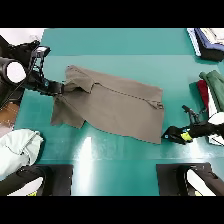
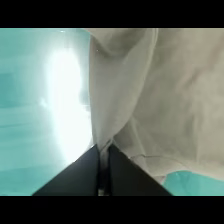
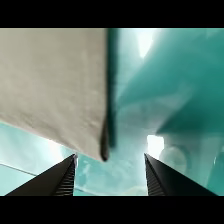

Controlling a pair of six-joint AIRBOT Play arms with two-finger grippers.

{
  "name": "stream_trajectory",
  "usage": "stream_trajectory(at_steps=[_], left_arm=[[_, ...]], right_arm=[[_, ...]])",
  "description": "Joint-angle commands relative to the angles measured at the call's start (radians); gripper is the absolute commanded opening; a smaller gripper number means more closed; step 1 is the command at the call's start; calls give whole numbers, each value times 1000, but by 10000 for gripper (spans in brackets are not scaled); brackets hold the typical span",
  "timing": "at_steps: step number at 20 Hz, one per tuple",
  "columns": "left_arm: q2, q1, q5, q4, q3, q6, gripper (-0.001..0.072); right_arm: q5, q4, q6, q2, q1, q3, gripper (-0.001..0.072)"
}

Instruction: Fold the shirts.

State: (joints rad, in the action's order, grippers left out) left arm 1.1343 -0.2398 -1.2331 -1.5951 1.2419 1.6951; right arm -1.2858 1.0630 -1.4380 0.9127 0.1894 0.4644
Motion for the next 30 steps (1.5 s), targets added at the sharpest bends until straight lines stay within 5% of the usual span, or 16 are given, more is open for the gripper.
stream_trajectory(at_steps=[1,9,11,12,16,23,26,30], left_arm=[[-1,1,-17,6,0,-2,33],[-1,1,-28,6,0,-3,33],[-1,1,-35,6,0,-25,33],[-1,1,-31,6,0,-26,33],[-60,2,57,5,80,-26,32],[-163,2,155,2,691,-24,32],[-187,2,163,2,906,-27,33],[-298,1,206,43,923,-26,33]], right_arm=[[92,-15,-48,-2,-125,-16,483],[140,-23,-95,90,-258,-16,411],[142,-23,-75,121,-258,-10,102],[137,-24,-60,126,-258,6,13],[136,-26,-66,11,-252,220,13],[295,-21,-57,-155,-25,943,12],[226,-22,-27,-144,116,1246,12],[92,-15,-27,-98,253,1537,13]])
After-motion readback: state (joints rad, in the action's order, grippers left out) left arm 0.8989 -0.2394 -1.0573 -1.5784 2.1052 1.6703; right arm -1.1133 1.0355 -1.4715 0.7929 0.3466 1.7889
